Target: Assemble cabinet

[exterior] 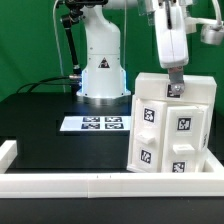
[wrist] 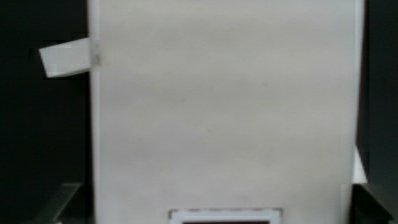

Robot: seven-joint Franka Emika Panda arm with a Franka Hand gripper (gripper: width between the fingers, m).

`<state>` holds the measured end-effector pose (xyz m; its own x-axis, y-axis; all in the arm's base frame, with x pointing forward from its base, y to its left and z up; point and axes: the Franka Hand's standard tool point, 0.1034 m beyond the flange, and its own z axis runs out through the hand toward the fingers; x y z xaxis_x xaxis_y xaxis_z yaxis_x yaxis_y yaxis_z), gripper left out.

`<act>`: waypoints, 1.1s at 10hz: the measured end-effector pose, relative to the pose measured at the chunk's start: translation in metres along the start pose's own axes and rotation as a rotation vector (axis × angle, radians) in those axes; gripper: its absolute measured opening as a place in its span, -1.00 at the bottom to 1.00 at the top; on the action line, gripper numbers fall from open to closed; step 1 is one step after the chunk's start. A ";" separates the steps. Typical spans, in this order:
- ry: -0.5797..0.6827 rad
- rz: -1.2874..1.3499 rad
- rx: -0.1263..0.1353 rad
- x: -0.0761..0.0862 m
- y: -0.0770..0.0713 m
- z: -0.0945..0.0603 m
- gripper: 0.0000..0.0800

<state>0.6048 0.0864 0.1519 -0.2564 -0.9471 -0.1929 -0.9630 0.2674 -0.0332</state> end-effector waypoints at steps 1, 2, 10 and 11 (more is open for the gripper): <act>-0.008 0.052 0.008 -0.002 -0.001 -0.001 0.40; -0.011 0.048 0.006 -0.003 -0.001 0.000 0.40; -0.052 -0.101 0.033 -0.014 -0.005 -0.026 0.99; -0.033 -0.248 0.008 -0.015 -0.005 -0.023 0.99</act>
Offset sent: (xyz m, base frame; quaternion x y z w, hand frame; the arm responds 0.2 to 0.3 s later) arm -0.0081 -0.0007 0.0217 0.0018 -0.0398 -0.0070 0.9992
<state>0.6111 0.0951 0.1779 -0.0096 -0.9776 -0.2101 -0.9954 0.0292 -0.0908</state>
